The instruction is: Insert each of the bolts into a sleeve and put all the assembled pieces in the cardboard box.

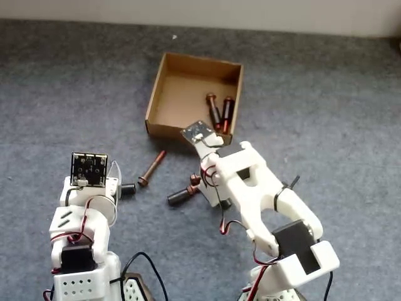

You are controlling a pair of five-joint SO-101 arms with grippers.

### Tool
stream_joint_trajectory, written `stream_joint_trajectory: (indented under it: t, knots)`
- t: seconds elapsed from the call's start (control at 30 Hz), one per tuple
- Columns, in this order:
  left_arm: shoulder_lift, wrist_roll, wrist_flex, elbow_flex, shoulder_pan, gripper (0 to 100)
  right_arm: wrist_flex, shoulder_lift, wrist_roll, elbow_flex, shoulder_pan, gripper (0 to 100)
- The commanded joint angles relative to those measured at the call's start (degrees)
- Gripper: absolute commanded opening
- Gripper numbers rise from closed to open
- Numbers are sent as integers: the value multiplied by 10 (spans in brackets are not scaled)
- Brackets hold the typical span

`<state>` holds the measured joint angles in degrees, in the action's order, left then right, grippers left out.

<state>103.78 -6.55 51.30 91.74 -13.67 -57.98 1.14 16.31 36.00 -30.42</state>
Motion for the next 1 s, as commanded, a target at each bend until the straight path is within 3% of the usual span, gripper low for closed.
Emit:
stream_joint_trajectory:
  t: [0.0, 0.07, 0.43, 0.63, 0.97]
  knots:
    - [7, 5, 2, -4, -7, 178, -7, -4, 3, 23, 10, 67]
    - [7, 5, 2, -4, -5, 178, -7, -15, 3, 22, 10, 6]
    - [7, 5, 2, -2, -5, 178, -22, -368, 1, 116, 8, 4]
    - [7, 5, 2, 0, -5, 178, -22, -501, -105, 157, 11, 4]
    - [6, 5, 4, -2, -4, 178, -18, -650, -179, 262, 11, 4]
